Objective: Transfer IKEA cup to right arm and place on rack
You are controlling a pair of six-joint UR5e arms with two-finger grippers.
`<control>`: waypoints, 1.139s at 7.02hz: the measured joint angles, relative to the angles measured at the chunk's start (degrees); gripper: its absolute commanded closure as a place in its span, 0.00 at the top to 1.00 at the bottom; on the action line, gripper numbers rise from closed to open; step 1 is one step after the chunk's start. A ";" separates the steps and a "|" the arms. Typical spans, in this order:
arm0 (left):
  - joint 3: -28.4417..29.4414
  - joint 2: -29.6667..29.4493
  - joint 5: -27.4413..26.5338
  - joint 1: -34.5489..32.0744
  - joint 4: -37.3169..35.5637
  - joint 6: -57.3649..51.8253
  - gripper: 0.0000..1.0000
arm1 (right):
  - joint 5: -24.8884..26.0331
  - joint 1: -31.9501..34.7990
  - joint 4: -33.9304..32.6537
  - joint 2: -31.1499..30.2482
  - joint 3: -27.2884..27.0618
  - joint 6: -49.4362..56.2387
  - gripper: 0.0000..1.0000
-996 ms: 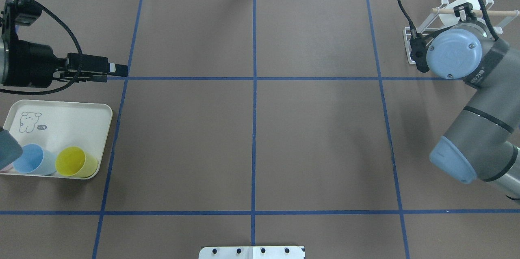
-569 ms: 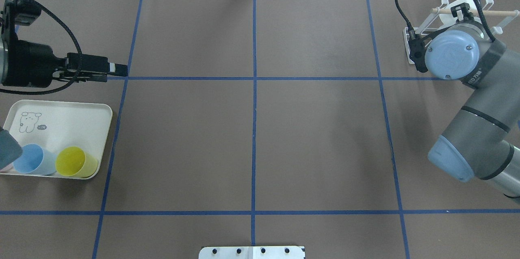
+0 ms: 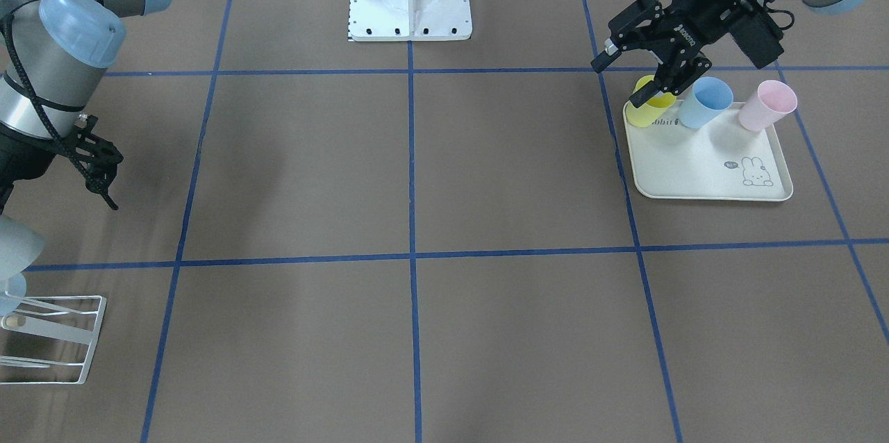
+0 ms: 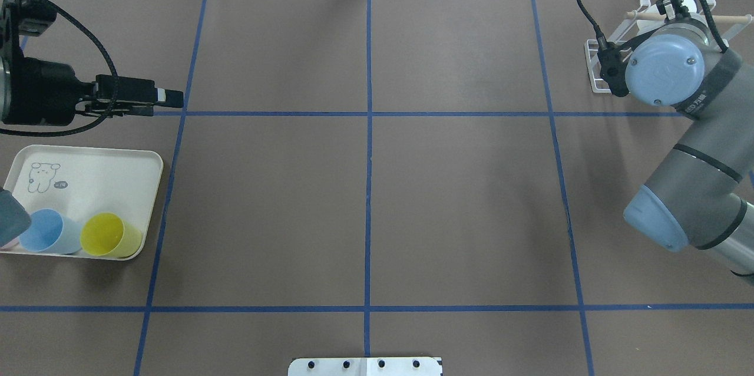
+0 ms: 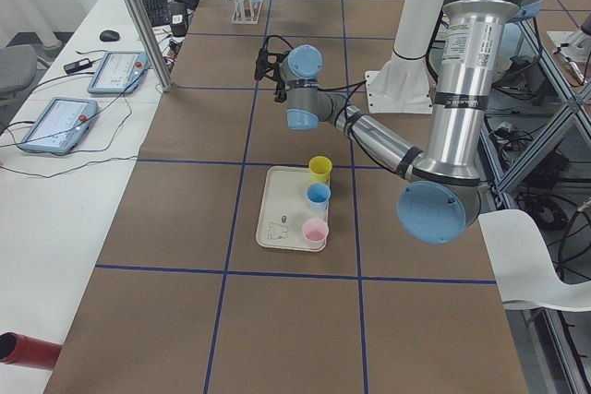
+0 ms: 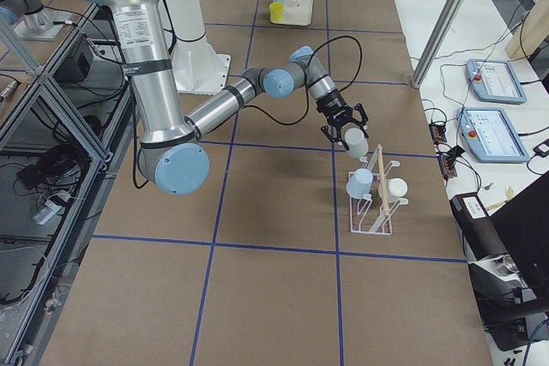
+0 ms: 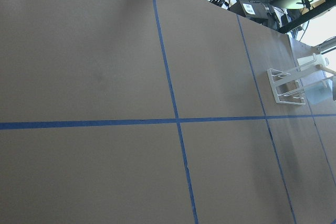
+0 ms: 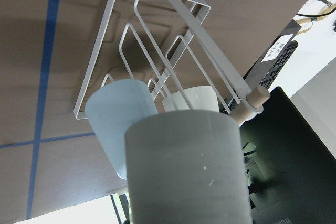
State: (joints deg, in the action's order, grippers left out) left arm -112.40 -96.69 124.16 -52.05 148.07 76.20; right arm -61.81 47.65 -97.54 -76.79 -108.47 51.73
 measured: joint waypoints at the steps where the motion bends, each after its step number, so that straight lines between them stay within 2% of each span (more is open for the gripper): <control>1: -0.01 0.05 -0.15 0.01 0.02 0.00 1.00 | 0.01 0.12 1.26 0.02 1.14 0.30 0.00; 4: -0.01 0.09 -0.23 0.08 0.06 0.00 1.00 | -0.03 1.17 9.28 0.03 6.07 3.81 0.00; 6: -0.01 0.10 -0.23 0.10 0.04 0.00 1.00 | -0.03 1.51 10.54 0.06 6.79 4.99 0.01; 8: -0.02 0.10 -0.23 0.10 0.09 0.00 1.00 | 0.00 1.48 10.73 0.23 8.20 5.35 0.14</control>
State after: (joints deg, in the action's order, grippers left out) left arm -112.41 -96.59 123.93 -51.95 148.15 76.20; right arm -61.81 49.13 -86.81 -76.56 -100.27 57.08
